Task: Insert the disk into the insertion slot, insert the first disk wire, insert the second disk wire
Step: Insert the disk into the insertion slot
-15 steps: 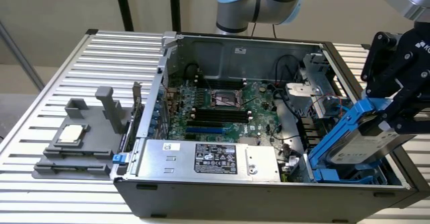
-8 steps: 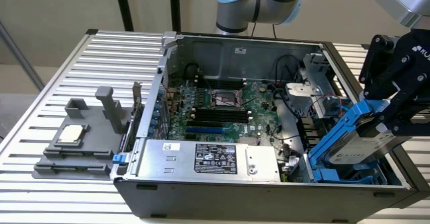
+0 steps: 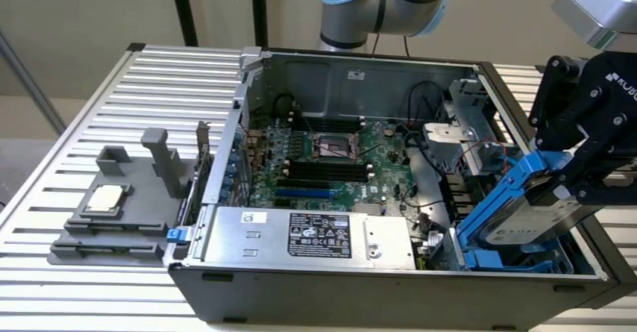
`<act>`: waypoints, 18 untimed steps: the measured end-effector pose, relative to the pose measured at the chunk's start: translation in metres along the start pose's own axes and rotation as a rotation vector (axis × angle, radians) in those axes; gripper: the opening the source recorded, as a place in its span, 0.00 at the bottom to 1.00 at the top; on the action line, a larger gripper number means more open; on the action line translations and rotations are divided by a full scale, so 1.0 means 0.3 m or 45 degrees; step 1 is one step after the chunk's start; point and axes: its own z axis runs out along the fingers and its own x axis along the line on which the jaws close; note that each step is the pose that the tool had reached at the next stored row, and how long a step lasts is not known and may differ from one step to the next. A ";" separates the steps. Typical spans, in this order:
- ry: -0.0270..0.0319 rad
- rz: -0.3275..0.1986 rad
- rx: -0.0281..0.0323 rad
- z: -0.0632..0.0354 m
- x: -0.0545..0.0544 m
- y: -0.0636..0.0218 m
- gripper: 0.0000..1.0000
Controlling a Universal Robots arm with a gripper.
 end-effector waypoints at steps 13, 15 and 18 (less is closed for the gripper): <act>0.0003 -0.020 -0.0018 0.006 -0.009 0.004 0.33; 0.0003 -0.021 -0.0018 0.006 -0.009 0.004 0.33; -0.0001 -0.021 -0.0018 0.004 -0.009 0.004 0.33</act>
